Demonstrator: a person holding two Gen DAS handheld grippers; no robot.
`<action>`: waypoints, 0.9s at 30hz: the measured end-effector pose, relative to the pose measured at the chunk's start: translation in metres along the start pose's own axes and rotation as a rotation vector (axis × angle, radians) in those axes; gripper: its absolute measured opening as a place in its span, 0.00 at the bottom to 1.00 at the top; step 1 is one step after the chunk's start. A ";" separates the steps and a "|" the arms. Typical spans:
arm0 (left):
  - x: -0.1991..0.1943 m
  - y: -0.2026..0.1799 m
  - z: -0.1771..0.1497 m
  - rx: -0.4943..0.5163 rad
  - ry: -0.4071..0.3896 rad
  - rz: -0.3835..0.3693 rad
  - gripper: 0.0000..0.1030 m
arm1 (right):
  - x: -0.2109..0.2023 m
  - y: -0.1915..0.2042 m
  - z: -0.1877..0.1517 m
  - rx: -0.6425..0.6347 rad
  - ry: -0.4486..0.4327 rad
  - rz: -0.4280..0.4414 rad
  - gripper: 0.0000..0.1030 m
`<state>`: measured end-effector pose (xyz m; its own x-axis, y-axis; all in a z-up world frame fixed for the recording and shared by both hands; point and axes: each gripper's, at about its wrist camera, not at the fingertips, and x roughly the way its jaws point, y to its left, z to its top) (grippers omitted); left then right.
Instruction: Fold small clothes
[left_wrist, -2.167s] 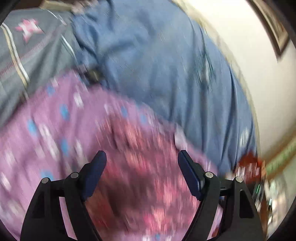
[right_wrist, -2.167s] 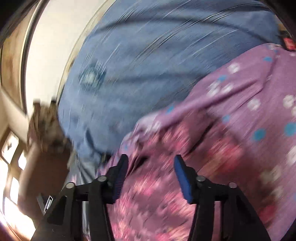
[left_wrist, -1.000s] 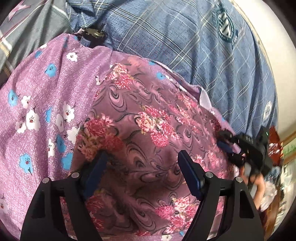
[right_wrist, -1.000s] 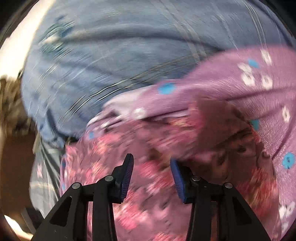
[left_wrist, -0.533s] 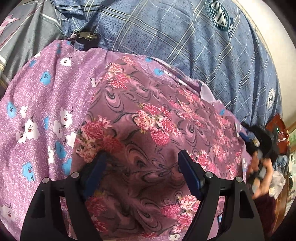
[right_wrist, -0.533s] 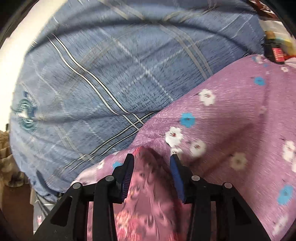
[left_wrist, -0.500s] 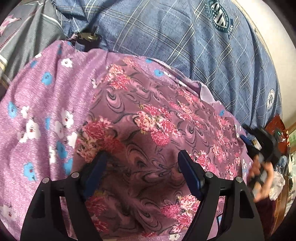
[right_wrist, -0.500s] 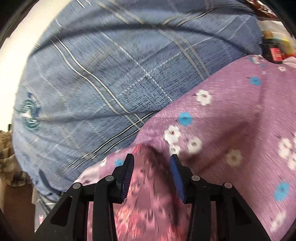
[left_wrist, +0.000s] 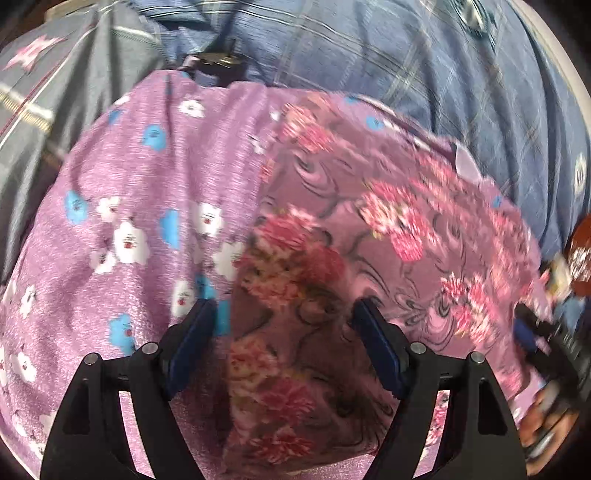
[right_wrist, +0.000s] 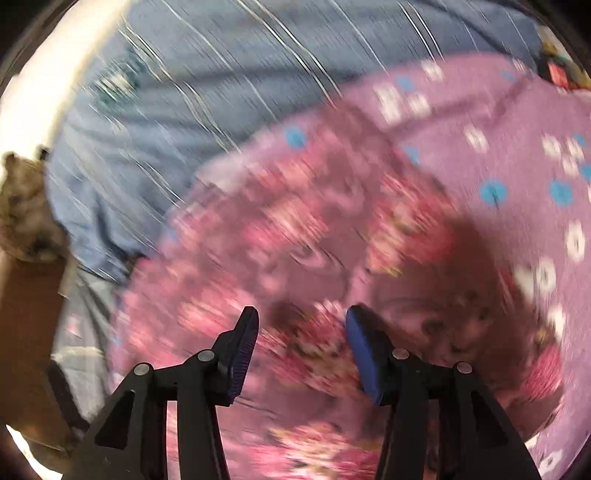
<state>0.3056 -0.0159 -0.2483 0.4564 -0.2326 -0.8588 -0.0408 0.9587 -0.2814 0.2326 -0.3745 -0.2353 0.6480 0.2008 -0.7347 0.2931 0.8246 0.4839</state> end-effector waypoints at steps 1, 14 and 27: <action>-0.004 0.003 0.001 -0.011 -0.007 -0.016 0.76 | -0.005 0.003 -0.002 -0.006 0.007 -0.019 0.49; -0.075 0.051 -0.049 -0.154 -0.155 -0.146 0.76 | -0.042 0.067 -0.051 -0.098 0.020 0.271 0.51; -0.030 0.031 -0.077 -0.356 -0.058 -0.460 0.69 | -0.060 0.029 -0.052 -0.065 0.000 0.292 0.51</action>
<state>0.2225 0.0082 -0.2642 0.5454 -0.5930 -0.5924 -0.1190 0.6448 -0.7551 0.1655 -0.3348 -0.2015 0.6982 0.4345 -0.5690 0.0488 0.7640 0.6433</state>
